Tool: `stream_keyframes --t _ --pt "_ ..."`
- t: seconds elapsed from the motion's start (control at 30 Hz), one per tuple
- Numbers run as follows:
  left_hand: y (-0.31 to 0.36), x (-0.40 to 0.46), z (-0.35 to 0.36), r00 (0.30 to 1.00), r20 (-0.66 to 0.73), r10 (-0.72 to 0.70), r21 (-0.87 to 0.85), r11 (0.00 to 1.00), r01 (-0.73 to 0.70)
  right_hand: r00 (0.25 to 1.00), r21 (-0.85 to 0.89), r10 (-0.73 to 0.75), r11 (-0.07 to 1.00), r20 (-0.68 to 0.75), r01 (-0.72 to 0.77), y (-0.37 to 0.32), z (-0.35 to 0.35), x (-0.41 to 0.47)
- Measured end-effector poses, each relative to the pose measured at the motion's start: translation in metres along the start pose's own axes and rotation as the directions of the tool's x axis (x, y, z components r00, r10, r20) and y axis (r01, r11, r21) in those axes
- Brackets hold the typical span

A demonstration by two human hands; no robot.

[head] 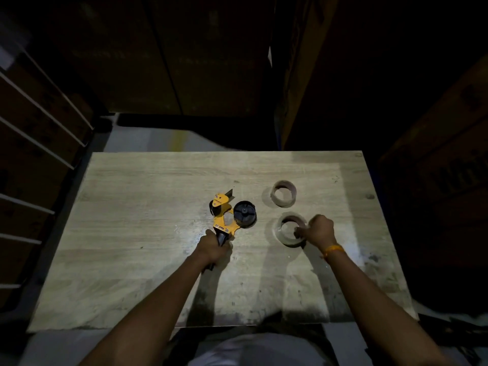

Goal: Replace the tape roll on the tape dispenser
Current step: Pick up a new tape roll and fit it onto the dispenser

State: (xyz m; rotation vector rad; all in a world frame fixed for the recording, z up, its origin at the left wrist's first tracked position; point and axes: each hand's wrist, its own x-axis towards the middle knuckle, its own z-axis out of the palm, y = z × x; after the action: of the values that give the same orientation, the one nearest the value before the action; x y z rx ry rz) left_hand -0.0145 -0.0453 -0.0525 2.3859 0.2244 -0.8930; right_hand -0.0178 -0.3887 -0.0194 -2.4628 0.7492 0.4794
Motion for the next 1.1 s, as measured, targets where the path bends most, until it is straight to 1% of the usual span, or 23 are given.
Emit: stream_keyframes --t 0.07,0.2,0.37,0.47,0.53,0.67,0.83,0.93,1.0,1.1 --pt "-0.003 -0.003 -0.002 1.0 0.011 0.019 -0.014 1.0 -0.019 0.999 -0.005 0.03 1.0 -0.015 -0.03 0.002 0.004 0.0" --pt "-0.009 -0.013 -0.008 0.997 0.058 0.05 -0.008 0.999 -0.05 1.0 0.041 -0.001 0.999 -0.002 0.001 -0.007 0.003 -0.007" --pt "-0.018 -0.024 -0.017 0.992 0.115 0.045 0.031 0.998 -0.049 0.987 0.115 -0.153 0.981 -0.042 0.157 -0.058 -0.01 -0.023" --pt "-0.024 -0.029 -0.02 0.988 0.141 0.061 0.066 0.995 -0.071 0.981 0.186 -0.193 0.963 -0.035 0.196 -0.096 -0.007 -0.027" --pt "-0.028 -0.034 -0.022 0.986 0.152 0.072 0.033 0.996 -0.078 0.974 0.19 -0.223 0.956 -0.031 0.225 -0.114 0.002 -0.026" --pt "-0.037 -0.04 -0.026 0.982 0.167 0.092 0.02 0.995 -0.097 0.973 0.133 -0.231 0.964 -0.006 0.23 -0.13 0.025 -0.023" --pt "-0.049 -0.043 -0.028 0.976 0.167 0.14 0.051 0.987 -0.151 0.955 0.004 -0.29 0.957 -0.059 0.29 -0.14 0.03 -0.03" --pt "-0.053 -0.044 -0.03 0.971 0.177 0.162 0.069 0.982 -0.176 0.925 -0.06 -0.37 0.929 -0.09 0.366 -0.155 0.019 -0.048" --pt "-0.053 -0.044 -0.032 0.969 0.189 0.161 0.081 0.981 -0.179 0.907 -0.131 -0.417 0.904 -0.065 0.406 -0.164 0.017 -0.057" --pt "-0.05 -0.042 -0.034 0.965 0.198 0.173 0.147 0.968 -0.204 0.891 -0.261 -0.453 0.864 -0.03 0.431 -0.173 0.019 -0.061"
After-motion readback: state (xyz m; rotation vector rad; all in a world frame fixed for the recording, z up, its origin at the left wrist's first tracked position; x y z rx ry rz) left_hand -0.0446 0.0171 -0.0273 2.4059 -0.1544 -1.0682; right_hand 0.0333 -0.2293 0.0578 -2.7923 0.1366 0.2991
